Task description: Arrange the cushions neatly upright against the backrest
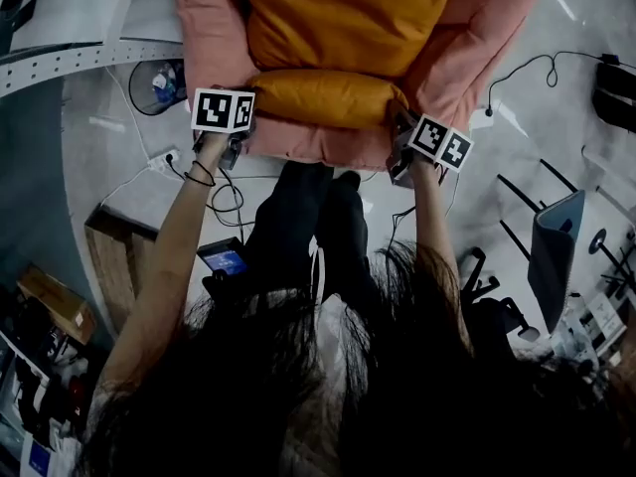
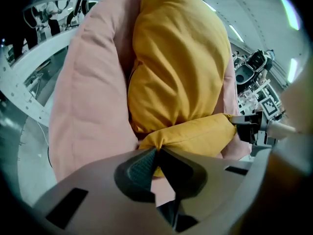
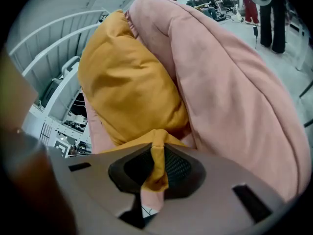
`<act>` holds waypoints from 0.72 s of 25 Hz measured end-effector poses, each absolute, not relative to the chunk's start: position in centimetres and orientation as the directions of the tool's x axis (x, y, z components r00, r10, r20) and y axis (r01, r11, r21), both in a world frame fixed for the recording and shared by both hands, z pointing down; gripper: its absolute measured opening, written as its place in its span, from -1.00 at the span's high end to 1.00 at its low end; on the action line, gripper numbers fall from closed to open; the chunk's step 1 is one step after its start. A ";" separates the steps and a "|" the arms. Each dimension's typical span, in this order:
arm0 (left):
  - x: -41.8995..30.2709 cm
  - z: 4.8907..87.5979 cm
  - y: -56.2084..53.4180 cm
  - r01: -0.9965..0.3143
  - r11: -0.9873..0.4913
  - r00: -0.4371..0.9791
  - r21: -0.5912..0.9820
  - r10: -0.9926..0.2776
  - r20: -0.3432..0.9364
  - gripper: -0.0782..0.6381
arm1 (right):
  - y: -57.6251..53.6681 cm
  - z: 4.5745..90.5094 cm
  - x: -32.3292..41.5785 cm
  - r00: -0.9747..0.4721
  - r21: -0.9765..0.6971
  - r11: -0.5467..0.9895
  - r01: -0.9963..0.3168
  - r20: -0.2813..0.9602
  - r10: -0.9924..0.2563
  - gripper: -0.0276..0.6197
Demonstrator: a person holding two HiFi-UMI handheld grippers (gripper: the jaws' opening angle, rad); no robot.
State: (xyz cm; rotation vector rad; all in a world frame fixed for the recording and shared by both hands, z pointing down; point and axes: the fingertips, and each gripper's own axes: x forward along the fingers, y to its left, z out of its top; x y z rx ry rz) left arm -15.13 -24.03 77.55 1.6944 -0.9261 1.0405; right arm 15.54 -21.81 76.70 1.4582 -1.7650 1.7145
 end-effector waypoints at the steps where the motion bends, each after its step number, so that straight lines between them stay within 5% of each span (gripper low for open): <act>1: -15.1 77.9 -24.9 -0.900 -0.290 0.374 0.326 -0.125 0.919 0.68 | -22.6 76.9 15.6 -0.453 -0.589 -0.216 -0.779 0.766 -0.457 0.73; 18: -13.0 83.4 -31.9 -0.890 -0.054 0.457 0.454 -0.075 0.886 0.67 | -29.3 81.9 16.3 -0.374 -0.538 -0.272 -0.798 0.796 -0.476 0.73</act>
